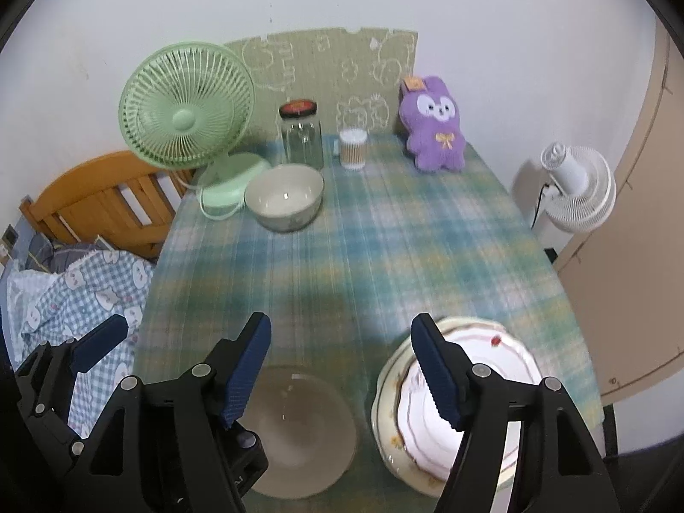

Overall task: Organize plates and bowls
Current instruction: 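Open both grippers to release the second bowl, then move both grippers to the beige bowl beside the green fan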

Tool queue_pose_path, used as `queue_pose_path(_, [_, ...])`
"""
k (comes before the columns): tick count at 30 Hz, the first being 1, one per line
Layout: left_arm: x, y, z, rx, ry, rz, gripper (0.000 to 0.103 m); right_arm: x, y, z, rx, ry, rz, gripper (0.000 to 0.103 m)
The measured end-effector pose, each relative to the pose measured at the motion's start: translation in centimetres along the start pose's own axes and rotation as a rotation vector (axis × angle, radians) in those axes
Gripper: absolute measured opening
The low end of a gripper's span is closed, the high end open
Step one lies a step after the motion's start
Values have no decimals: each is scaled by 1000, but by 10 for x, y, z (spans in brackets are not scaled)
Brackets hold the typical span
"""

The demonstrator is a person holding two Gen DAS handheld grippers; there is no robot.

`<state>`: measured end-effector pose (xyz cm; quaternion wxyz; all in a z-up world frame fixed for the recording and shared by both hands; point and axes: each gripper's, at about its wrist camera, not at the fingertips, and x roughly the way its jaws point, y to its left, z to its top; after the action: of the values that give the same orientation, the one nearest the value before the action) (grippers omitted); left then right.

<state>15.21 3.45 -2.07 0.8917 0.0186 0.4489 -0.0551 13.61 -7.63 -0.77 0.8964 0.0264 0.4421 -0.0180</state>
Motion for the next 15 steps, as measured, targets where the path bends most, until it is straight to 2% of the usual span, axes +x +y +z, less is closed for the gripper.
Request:
queue_pose_path(6, [6, -3, 22, -29, -20, 28, 87, 10, -1, 26, -35, -25, 39, 80])
queue_pose_path(15, [31, -9, 64, -56, -36, 93, 87, 42, -4, 76, -124, -46, 117, 80])
